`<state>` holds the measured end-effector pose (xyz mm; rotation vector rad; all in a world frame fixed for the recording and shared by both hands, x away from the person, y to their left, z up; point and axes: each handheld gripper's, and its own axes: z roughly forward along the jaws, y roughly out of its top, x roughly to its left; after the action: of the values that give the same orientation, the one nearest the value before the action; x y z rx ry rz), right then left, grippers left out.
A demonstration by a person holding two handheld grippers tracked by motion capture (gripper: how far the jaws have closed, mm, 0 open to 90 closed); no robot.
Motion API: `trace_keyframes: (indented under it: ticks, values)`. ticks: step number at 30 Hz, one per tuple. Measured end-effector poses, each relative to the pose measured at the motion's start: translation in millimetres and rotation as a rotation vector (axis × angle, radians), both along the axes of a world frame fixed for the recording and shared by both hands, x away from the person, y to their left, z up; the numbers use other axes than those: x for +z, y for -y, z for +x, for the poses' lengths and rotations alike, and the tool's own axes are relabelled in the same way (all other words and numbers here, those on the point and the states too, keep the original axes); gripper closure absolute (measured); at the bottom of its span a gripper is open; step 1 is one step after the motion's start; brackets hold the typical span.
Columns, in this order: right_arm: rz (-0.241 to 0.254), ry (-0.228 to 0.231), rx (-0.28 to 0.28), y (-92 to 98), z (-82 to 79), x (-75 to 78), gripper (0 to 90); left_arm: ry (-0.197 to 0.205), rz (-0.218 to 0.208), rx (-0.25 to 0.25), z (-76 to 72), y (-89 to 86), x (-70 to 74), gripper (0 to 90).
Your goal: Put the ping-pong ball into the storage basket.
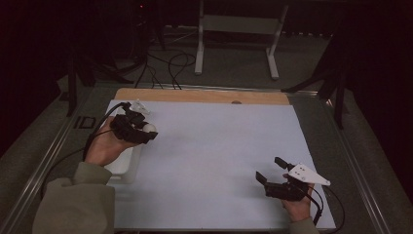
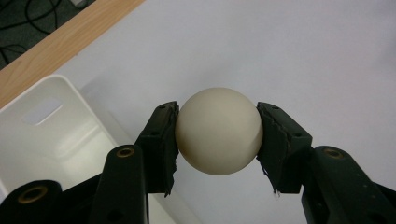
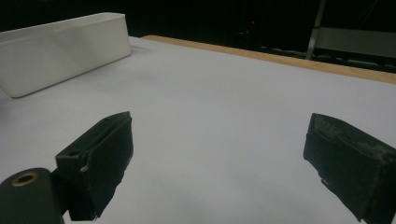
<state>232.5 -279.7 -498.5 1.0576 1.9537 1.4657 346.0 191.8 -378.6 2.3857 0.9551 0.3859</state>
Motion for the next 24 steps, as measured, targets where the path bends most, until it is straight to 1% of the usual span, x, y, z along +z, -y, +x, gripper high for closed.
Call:
trace_keyframes:
  ticks: [9, 10, 12, 24]
  values:
    - [0.001, 0.0, 0.0, -0.1, 0.1, -0.1, 8.1, 0.005, 0.002, 0.02, -0.2, -8.9, 1.3, 51.4]
    - [0.002, 0.0, 0.0, 0.0, 0.1, -0.1, 8.1, 0.008, -0.003, 0.033, -0.3, -11.6, 1.6, 51.4]
    - [0.002, 0.0, 0.0, 0.0, 0.1, -0.1, 8.1, 0.009, 0.001, 0.037, -0.4, -13.5, 1.8, 51.4]
    - [0.001, 0.0, -0.002, 0.2, 0.0, 0.1, 8.1, 0.017, 0.004, 0.061, 0.0, -20.1, 0.8, 51.4]
